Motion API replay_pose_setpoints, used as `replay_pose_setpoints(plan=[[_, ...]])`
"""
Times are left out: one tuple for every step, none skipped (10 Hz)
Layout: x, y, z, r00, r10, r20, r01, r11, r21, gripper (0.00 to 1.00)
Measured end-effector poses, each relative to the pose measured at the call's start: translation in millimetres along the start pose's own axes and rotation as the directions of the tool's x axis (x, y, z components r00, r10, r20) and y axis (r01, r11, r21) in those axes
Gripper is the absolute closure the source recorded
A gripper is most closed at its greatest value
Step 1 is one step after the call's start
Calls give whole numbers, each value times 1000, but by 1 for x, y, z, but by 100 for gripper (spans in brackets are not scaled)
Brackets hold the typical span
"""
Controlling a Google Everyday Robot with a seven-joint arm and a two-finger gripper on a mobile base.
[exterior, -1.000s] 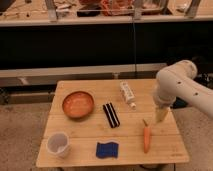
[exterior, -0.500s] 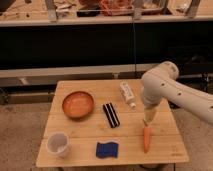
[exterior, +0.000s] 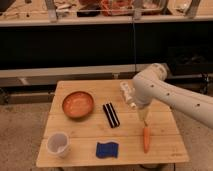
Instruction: Place the eraser on the white sponge
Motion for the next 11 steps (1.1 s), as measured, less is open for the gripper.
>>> replay_pose_setpoints(plan=[[-7, -4, 5, 1000, -18, 4, 18, 1000, 1, 20], [-8, -7, 7, 1000, -24, 3, 24, 1000, 2, 20], [-11, -9, 11, 999, -35, 6, 35, 999, 1, 20], [-14, -12, 14, 999, -49, 8, 49, 999, 0, 20], [-19, -15, 19, 998, -63, 10, 63, 998, -3, 20], [-29, -21, 25, 996, -86, 15, 86, 996, -6, 20], [-34, -24, 28, 995, -96, 19, 96, 995, -5, 20], [-32, -24, 30, 995, -102, 20, 102, 995, -8, 20], [-33, -26, 35, 993, -113, 20, 113, 994, -9, 20], [-39, -28, 40, 992, -124, 28, 124, 992, -12, 20], [-42, -31, 42, 991, -133, 29, 134, 991, -13, 20]])
